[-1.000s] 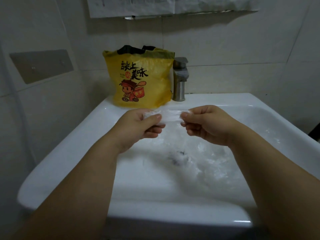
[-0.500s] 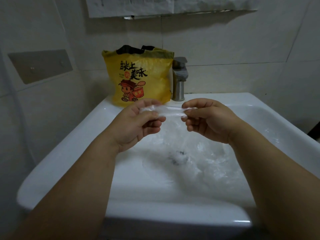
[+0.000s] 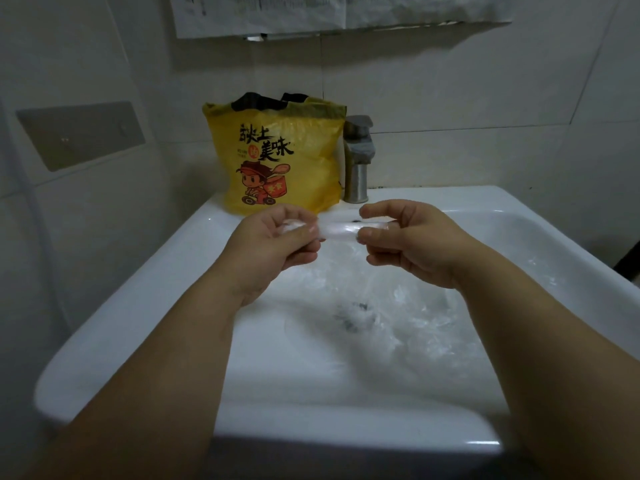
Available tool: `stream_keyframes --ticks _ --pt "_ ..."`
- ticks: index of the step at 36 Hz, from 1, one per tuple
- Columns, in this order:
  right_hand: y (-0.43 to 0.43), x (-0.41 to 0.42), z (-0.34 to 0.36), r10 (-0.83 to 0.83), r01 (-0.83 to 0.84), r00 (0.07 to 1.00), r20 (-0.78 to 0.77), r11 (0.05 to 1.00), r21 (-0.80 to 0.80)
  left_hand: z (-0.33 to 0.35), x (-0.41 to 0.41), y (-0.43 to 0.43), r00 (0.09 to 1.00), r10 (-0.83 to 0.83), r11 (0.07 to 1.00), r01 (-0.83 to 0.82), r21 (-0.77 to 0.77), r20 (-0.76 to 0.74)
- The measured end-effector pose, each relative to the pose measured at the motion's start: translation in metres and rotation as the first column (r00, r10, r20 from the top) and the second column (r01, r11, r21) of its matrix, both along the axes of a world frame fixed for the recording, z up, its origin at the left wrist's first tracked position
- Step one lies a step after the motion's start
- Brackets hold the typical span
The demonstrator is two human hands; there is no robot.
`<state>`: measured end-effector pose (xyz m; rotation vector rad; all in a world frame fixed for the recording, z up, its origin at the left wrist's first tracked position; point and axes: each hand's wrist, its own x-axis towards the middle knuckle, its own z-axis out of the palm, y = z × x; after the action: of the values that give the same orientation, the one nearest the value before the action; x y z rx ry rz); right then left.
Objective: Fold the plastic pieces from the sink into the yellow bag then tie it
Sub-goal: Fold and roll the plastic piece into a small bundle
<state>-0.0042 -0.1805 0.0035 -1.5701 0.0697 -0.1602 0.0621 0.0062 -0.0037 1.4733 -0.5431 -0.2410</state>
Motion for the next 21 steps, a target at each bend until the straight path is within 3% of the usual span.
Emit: stream_keyframes --ticks 7,11,14,15,18,21 --pt "0.002 0.001 0.001 -0.038 0.032 0.997 -0.066 0.995 -0.091 -0.004 0.005 -0.004 0.998 0.065 0.998 -0.065 -0.016 0.015" --pt "0.005 0.000 0.002 -0.030 0.029 0.999 -0.029 0.999 -0.031 0.002 0.003 -0.006 0.992 0.084 0.972 -0.102 -0.210 -0.094" --pt "0.012 0.000 0.001 -0.027 0.026 0.999 0.037 0.999 0.020 0.002 -0.002 -0.012 0.977 -0.052 0.943 -0.020 -0.332 -0.205" --pt "0.017 0.000 0.001 -0.009 0.007 0.998 0.056 0.999 0.035 0.000 -0.004 -0.014 0.969 -0.107 0.958 0.040 -0.284 -0.223" --pt "0.031 -0.001 -0.004 0.055 -0.057 0.996 0.077 0.998 0.023 -0.010 -0.016 -0.026 0.952 -0.248 0.964 0.261 0.050 -0.180" --pt "0.037 -0.001 -0.007 0.092 -0.093 0.994 0.066 0.996 0.003 -0.013 -0.019 -0.037 0.960 -0.197 0.978 0.206 0.024 -0.201"
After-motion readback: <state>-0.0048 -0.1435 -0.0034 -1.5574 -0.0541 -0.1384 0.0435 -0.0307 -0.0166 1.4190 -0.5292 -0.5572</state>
